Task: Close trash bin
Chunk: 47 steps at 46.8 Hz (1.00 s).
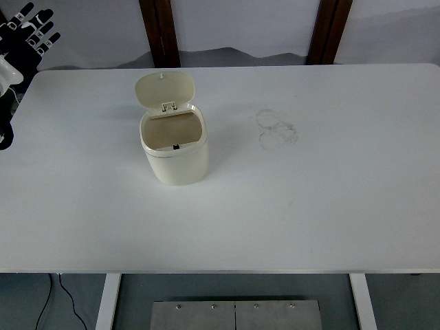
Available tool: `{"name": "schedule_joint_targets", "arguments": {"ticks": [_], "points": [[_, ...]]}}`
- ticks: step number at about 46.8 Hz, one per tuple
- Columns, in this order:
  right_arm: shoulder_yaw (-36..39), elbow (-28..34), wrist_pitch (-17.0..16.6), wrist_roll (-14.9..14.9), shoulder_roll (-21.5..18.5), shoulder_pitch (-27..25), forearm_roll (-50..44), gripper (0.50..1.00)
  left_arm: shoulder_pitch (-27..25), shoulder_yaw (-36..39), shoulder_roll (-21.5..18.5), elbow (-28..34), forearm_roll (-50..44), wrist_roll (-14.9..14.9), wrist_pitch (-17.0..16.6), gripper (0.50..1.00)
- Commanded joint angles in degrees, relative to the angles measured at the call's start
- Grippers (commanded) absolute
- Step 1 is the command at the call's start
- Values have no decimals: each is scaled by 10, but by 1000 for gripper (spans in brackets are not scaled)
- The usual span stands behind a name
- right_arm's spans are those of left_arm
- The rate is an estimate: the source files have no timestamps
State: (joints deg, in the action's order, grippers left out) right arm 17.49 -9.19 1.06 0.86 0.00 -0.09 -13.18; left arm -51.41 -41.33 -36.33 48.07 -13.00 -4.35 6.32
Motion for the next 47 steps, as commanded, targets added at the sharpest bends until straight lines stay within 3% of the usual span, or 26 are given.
{"name": "schedule_joint_targets", "arguments": {"ticks": [1, 47], "points": [[0, 0, 0, 0, 0, 0, 0, 995, 0, 0, 0, 0, 1, 0, 0, 1000], [0, 0, 0, 0, 0, 0, 0, 995, 12, 2, 2, 1, 0, 0, -5, 1000]]}}
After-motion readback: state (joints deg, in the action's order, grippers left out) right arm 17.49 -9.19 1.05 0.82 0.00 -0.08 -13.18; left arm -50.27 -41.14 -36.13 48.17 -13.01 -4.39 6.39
